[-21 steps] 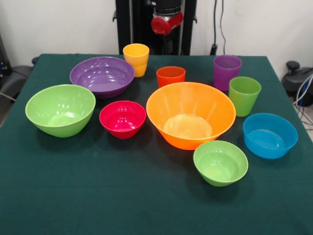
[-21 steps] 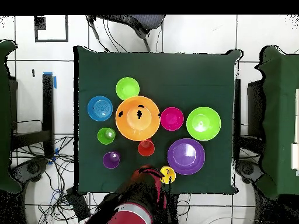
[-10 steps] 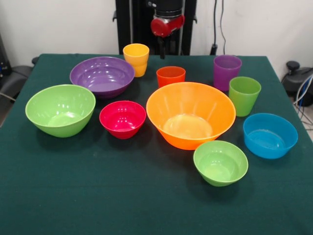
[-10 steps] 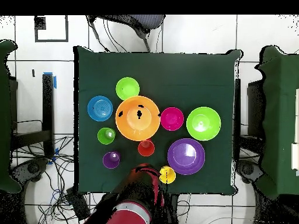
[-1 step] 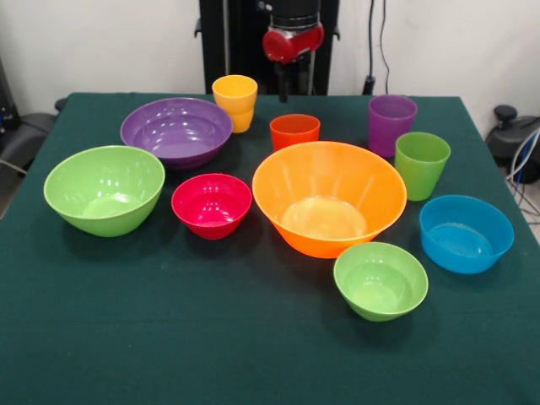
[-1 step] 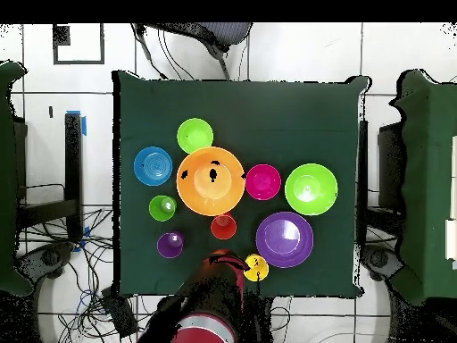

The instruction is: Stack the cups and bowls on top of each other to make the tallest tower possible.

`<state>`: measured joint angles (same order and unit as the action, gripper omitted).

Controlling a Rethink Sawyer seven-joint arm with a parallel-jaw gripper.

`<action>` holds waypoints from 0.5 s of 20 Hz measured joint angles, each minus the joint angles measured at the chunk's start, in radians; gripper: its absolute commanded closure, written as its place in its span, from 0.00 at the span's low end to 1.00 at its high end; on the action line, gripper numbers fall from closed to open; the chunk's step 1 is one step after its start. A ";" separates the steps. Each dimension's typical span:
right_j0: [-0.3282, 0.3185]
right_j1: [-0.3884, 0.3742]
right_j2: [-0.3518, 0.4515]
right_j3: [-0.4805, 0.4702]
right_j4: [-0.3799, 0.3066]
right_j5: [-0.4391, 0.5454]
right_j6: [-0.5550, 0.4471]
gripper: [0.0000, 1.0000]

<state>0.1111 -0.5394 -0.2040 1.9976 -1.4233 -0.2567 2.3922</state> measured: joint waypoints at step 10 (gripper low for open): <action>0.015 0.044 -0.120 0.000 0.312 -0.287 -0.059 0.00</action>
<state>0.1259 -0.4951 -0.3245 1.9974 -1.1115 -0.5438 2.3331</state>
